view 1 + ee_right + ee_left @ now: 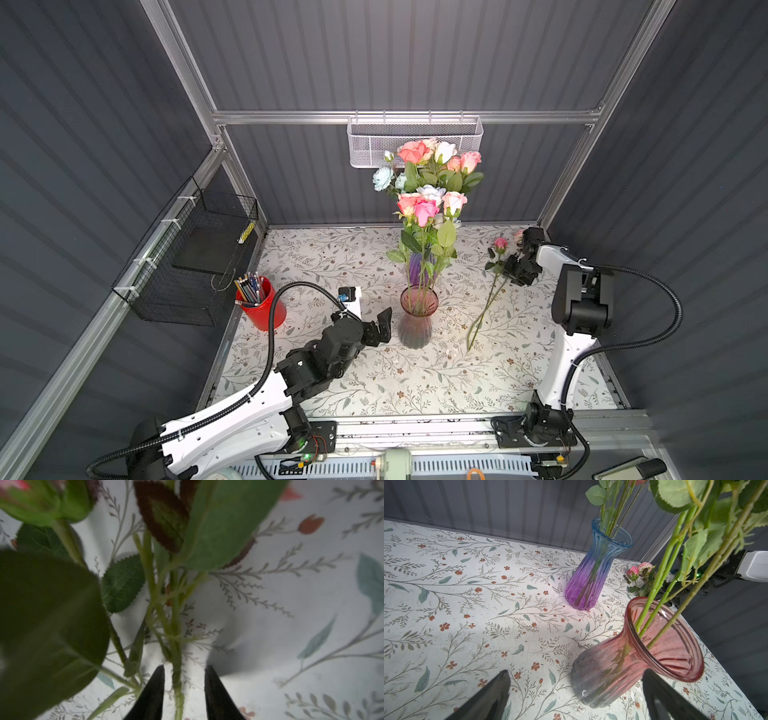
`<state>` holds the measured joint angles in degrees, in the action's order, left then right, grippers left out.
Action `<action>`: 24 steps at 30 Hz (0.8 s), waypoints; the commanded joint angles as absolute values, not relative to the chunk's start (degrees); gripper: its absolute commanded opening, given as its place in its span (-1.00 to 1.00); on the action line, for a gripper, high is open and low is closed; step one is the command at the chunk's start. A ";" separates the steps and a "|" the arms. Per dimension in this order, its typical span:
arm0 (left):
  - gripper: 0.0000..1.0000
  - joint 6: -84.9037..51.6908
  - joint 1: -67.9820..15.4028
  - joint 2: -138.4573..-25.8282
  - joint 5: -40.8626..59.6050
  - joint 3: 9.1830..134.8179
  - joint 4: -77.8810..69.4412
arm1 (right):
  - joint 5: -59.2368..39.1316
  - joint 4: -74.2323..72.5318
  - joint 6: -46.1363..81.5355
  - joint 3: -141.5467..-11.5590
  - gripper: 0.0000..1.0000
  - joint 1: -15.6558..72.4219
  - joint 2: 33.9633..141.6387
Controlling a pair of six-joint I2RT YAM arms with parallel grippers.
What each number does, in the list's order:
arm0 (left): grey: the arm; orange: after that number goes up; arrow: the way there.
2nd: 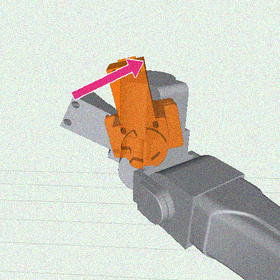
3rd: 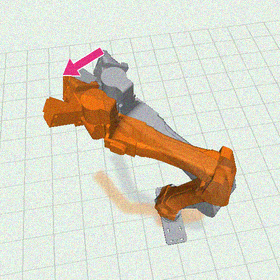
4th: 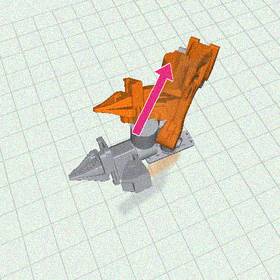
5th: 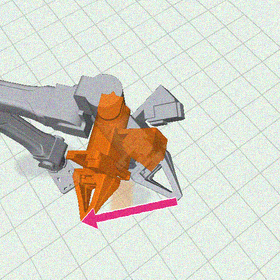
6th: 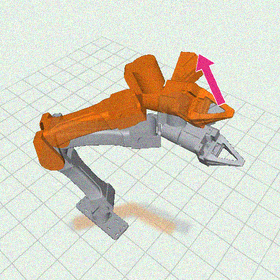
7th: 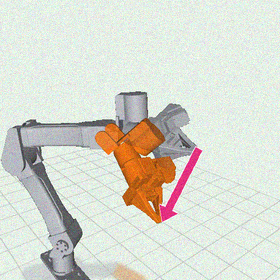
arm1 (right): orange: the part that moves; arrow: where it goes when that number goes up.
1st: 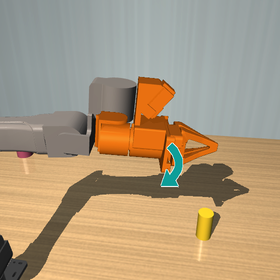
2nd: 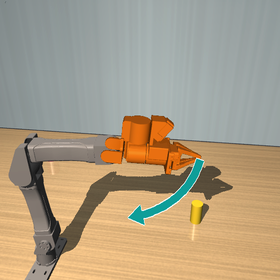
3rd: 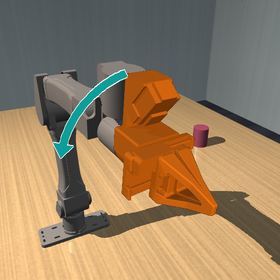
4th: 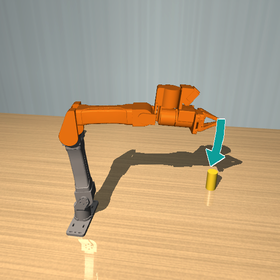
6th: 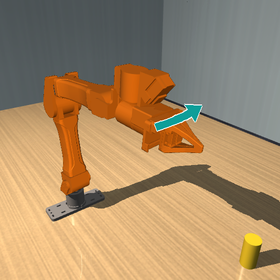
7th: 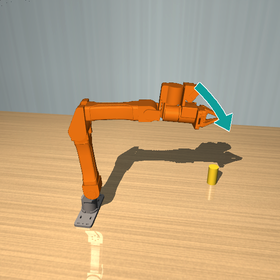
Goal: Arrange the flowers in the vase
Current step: 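Grasp the long-stemmed pale pink rose with the right gripper and lift it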
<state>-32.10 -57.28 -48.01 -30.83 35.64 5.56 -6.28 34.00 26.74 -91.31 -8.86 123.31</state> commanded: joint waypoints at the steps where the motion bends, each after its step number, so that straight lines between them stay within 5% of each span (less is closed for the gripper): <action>1: 0.99 -31.74 -57.05 -48.06 -31.29 36.26 5.93 | -6.72 36.93 27.38 -93.04 -0.44 -9.13 124.84; 6: 0.99 -31.57 -57.05 -48.78 -31.08 36.76 6.04 | -6.65 35.21 26.68 -90.56 -0.98 -9.16 122.07; 19: 0.99 -24.42 -57.12 -45.89 -28.64 46.24 12.06 | 0.46 31.85 26.46 -77.28 -1.00 -5.69 87.98; 24: 0.92 -18.24 -57.14 -49.44 -18.06 52.25 11.11 | 1.82 33.25 25.40 -76.69 -1.00 0.49 75.02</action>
